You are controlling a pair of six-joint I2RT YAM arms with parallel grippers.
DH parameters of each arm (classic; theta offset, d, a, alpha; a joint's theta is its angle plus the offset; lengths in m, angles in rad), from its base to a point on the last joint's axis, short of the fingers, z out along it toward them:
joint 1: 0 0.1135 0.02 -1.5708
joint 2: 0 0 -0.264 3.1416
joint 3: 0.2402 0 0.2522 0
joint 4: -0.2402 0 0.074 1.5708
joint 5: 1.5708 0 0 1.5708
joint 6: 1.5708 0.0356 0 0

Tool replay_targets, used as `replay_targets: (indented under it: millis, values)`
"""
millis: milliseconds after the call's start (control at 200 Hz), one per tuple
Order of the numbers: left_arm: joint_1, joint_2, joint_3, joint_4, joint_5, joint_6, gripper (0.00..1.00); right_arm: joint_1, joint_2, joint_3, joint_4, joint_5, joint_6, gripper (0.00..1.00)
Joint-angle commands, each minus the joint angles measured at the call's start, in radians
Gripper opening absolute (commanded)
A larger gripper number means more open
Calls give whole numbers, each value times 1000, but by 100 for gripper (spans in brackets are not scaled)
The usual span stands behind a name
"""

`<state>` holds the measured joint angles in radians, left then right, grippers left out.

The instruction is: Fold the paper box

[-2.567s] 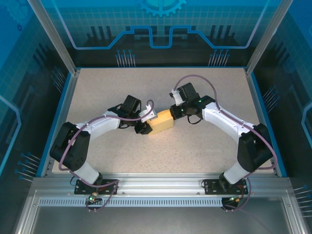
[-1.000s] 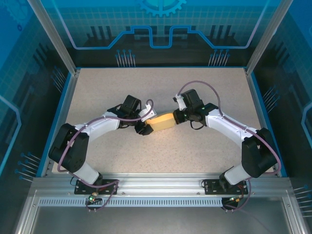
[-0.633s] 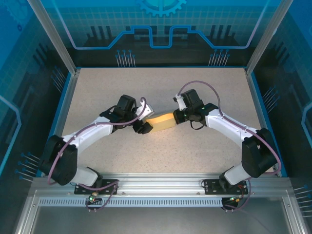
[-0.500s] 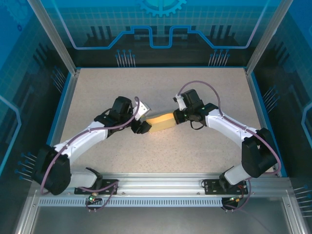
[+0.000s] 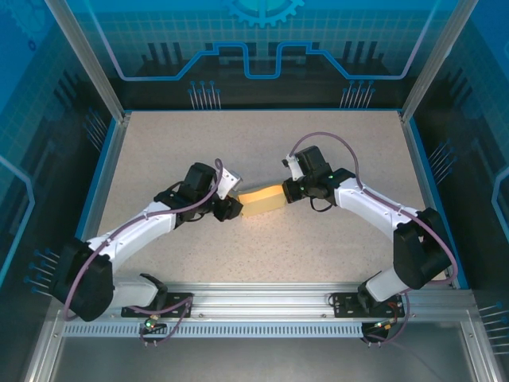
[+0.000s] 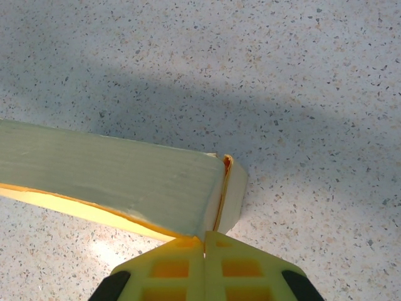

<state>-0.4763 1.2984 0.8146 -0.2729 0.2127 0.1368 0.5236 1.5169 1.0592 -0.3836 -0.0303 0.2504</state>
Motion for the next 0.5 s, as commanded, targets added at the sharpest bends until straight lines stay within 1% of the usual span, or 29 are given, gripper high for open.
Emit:
replay_targets:
  millis: [0,225,495]
  values:
    - [-5,26,30,-35,-18,4,40,12,8,18,0,-12,-9,0]
    - [-5,49,37,2,-33,-3,28,12,11,16,0,-13,-7,0]
    - [-5,65,40,35,-42,-15,22,15,15,16,2,-17,-5,0]
